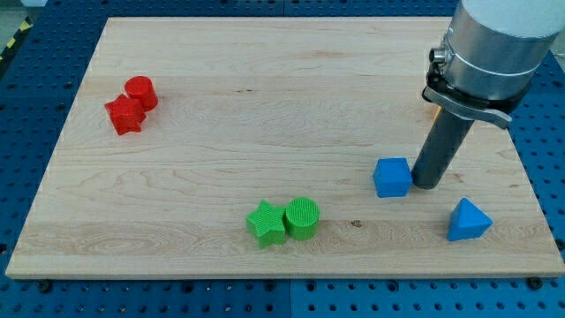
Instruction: Slide the blue cube to the top right corner
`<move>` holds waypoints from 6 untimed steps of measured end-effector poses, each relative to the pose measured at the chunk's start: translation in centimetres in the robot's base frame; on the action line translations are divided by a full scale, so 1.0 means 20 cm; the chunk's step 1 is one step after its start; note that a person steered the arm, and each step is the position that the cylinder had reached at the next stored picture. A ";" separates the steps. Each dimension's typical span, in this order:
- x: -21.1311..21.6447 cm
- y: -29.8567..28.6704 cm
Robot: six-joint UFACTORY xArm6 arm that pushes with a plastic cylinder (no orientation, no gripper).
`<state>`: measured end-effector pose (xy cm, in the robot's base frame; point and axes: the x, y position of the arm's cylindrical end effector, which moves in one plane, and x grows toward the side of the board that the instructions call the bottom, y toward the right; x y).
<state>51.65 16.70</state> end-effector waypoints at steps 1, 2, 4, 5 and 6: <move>0.07 0.00; 0.15 -0.05; 0.16 -0.06; 0.25 -0.07; 0.35 -0.28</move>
<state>58.66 11.20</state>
